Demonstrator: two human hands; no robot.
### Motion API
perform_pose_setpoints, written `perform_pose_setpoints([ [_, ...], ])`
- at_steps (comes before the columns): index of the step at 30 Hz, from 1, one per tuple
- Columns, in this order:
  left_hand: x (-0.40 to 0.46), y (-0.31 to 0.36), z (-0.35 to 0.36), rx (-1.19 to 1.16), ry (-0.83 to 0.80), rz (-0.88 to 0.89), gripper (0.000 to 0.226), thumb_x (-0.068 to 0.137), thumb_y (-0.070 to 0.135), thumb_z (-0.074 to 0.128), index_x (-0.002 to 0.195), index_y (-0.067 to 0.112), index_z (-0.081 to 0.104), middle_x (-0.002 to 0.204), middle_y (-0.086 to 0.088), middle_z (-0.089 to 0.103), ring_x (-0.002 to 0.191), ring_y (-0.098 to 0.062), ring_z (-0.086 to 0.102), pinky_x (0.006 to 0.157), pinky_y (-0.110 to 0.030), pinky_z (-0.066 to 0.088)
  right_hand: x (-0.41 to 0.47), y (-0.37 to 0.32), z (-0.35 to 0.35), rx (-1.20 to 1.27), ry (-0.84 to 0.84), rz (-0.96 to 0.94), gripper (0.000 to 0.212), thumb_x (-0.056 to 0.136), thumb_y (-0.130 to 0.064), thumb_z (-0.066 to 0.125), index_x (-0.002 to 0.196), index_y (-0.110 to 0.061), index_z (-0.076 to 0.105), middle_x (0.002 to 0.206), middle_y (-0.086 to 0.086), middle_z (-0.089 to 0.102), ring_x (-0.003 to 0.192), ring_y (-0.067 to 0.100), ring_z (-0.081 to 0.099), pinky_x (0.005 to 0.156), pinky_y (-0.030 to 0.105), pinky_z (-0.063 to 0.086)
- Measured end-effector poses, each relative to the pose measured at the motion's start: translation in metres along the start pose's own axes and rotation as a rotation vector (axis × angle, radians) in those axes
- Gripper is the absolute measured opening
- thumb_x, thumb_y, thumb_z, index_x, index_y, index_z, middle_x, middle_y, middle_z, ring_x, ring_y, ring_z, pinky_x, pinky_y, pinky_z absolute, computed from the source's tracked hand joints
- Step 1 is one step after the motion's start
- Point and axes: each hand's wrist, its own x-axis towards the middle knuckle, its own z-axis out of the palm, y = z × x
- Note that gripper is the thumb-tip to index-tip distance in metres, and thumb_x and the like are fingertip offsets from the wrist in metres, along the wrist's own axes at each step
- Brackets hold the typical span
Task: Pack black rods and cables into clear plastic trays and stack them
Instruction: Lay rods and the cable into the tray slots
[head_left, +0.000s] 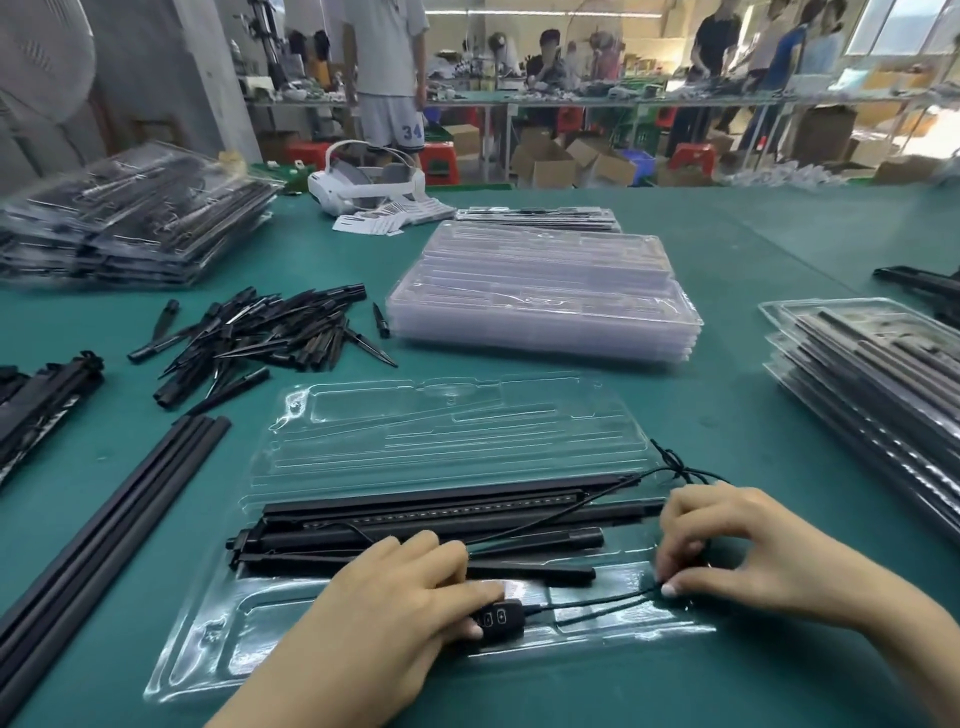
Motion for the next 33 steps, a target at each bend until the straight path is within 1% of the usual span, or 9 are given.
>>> perform_pose_setpoints([
  [4,-0.003,0.003,-0.001,0.085,0.054,0.037,0.032,0.078,0.027,0.054,0.102,0.035,0.074,0.066,0.015,0.053,0.058,-0.006,0.051,0.049,-0.014,0.039,-0.002,-0.002,0.001,-0.073,-0.030,0.006,0.007,0.075,-0.035,0.080,0.075,-0.033,0.073,0.077,-0.013,0.061,0.069,0.006,0.057,0.070,0.010,0.040],
  [7,-0.004,0.006,0.001,0.062,0.109,0.067,0.060,0.072,0.005,0.041,0.114,0.039,0.068,0.077,0.012,0.058,0.065,-0.007,0.055,0.057,-0.016,0.043,-0.002,-0.005,0.003,-0.094,-0.043,0.014,0.009,0.075,-0.041,0.078,0.076,-0.035,0.072,0.075,-0.014,0.061,0.067,0.004,0.055,0.071,0.010,0.038],
  [10,-0.004,0.005,0.001,0.046,0.097,0.084,0.065,0.067,-0.001,0.044,0.110,0.040,0.069,0.075,0.014,0.055,0.065,-0.006,0.054,0.062,-0.017,0.037,-0.001,-0.004,0.003,-0.093,-0.051,0.021,0.010,0.074,-0.043,0.078,0.077,-0.035,0.072,0.075,-0.013,0.062,0.066,0.005,0.055,0.073,0.012,0.037],
  [13,-0.004,0.003,0.002,0.043,0.040,0.079,0.052,0.066,0.014,0.063,0.111,0.041,0.068,0.072,0.018,0.053,0.067,-0.005,0.054,0.063,-0.017,0.036,-0.001,-0.003,0.005,-0.111,-0.057,0.029,0.013,0.074,-0.046,0.077,0.078,-0.035,0.072,0.077,-0.014,0.062,0.067,0.005,0.056,0.077,0.015,0.034],
  [15,-0.004,0.005,0.002,0.040,0.044,0.072,0.033,0.079,0.029,0.059,0.109,0.038,0.069,0.077,0.016,0.055,0.069,-0.007,0.055,0.065,-0.020,0.035,-0.001,-0.003,0.007,-0.121,-0.050,0.025,0.014,0.074,-0.048,0.076,0.078,-0.035,0.072,0.077,-0.015,0.061,0.068,0.004,0.056,0.077,0.017,0.033],
  [20,-0.004,0.009,0.013,-0.045,0.165,0.027,0.035,0.073,0.013,0.061,0.100,0.031,0.074,0.069,0.009,0.052,0.065,-0.007,0.042,0.053,-0.020,0.043,-0.001,-0.003,0.008,-0.134,-0.040,0.015,0.016,0.074,-0.050,0.074,0.079,-0.036,0.071,0.078,-0.017,0.061,0.068,0.004,0.056,0.078,0.019,0.033],
  [28,-0.002,-0.001,0.012,-0.441,0.084,-0.186,0.019,0.066,0.030,0.075,0.084,0.035,0.073,0.065,0.012,0.056,0.069,0.000,0.048,0.062,-0.006,0.031,-0.002,-0.002,0.007,-0.124,-0.033,-0.006,0.013,0.077,-0.048,0.074,0.079,-0.036,0.072,0.079,-0.014,0.064,0.070,0.005,0.058,0.077,0.014,0.035],
  [30,-0.003,0.001,0.011,-0.353,0.075,-0.148,0.017,0.064,0.033,0.073,0.080,0.038,0.074,0.061,0.016,0.053,0.066,0.001,0.046,0.056,-0.009,0.035,-0.003,-0.007,0.003,0.008,0.025,-0.017,0.013,0.080,-0.044,0.072,0.082,-0.031,0.075,0.082,-0.011,0.067,0.073,0.009,0.062,0.074,0.016,0.043],
  [33,-0.005,0.004,0.008,-0.297,0.091,-0.120,0.016,0.072,0.037,0.068,0.087,0.039,0.074,0.065,0.020,0.053,0.065,0.004,0.044,0.056,-0.017,0.042,-0.004,-0.005,-0.004,0.150,0.367,-0.043,0.012,0.087,-0.023,0.064,0.092,-0.024,0.074,0.090,-0.005,0.068,0.085,0.017,0.065,0.077,0.023,0.049],
])
